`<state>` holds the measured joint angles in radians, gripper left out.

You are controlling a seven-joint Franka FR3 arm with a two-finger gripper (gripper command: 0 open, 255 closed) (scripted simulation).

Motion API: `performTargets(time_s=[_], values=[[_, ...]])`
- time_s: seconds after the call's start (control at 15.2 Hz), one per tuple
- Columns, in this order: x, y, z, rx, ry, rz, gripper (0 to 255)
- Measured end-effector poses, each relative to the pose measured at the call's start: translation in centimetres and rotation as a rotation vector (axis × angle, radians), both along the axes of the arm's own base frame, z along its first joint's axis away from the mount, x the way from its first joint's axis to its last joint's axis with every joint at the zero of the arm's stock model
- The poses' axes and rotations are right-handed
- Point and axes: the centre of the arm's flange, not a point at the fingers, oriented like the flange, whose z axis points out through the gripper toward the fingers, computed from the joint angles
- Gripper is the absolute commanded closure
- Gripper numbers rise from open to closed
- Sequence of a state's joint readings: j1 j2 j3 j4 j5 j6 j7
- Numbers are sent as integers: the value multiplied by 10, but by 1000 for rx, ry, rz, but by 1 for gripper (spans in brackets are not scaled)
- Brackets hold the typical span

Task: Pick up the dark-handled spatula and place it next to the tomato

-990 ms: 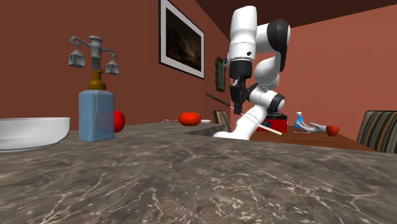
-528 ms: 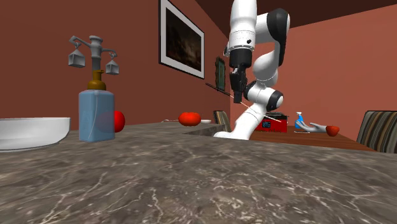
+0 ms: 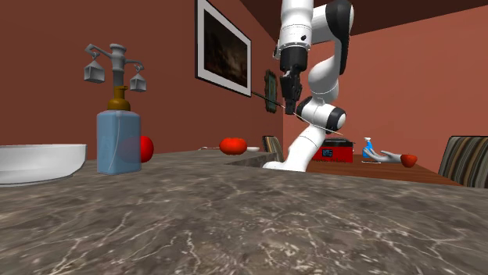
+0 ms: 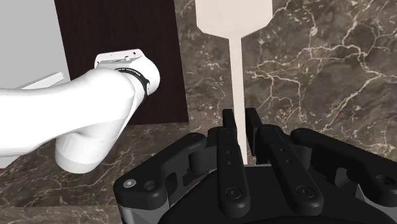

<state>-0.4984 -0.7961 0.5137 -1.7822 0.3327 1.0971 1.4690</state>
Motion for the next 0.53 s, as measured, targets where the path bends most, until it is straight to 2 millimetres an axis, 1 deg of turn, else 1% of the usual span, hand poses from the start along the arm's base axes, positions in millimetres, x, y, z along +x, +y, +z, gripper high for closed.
performTargets(time_s=[0.2, 0.33, 0.53], values=[[-8, -31, 2, 0, 0, -1, 255], [-10, -59, 0, 0, 0, -1, 255], [-16, -97, 3, 0, 0, -1, 255]])
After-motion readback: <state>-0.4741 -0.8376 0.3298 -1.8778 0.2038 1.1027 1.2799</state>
